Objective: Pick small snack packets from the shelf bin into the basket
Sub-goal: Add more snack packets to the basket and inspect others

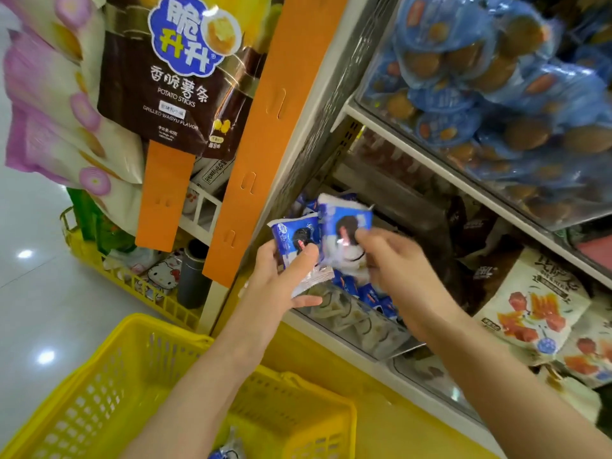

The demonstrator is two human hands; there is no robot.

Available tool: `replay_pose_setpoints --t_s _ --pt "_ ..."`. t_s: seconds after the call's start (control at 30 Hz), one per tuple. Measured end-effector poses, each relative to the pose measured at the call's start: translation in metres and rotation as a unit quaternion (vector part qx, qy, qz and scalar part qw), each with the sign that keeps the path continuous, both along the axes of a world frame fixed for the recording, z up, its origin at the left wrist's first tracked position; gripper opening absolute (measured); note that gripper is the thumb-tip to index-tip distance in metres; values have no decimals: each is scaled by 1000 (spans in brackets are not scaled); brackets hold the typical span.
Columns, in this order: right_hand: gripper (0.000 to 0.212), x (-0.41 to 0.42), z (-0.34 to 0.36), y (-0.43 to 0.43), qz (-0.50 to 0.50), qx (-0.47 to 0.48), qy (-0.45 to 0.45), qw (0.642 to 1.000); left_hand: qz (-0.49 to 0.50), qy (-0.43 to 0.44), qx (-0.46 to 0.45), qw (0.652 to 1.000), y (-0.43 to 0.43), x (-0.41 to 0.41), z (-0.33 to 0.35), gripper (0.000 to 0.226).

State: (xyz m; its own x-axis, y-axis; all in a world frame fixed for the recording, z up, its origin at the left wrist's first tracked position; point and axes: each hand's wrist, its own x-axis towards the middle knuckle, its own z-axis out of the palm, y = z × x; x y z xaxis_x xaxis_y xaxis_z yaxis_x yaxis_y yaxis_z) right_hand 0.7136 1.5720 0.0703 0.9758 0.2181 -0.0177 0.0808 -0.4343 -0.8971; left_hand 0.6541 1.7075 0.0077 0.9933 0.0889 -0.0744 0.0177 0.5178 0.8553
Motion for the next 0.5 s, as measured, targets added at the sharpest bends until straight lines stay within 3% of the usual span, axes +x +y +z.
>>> replay_pose_setpoints --t_s 0.17,0.3,0.4,0.5 --pt "19 -34 -11 12 90 -68 -76 991 -15 -10 5 1000 -5 -7 2 64" --pt "17 -30 -14 10 21 -89 -105 990 23 22 52 998 -5 -8 5 54" --pt "28 -18 -12 8 -18 -51 -44 998 36 21 45 998 -5 -8 5 36" --pt "22 -9 -9 6 47 -22 47 998 22 27 50 998 -3 -4 0 35"
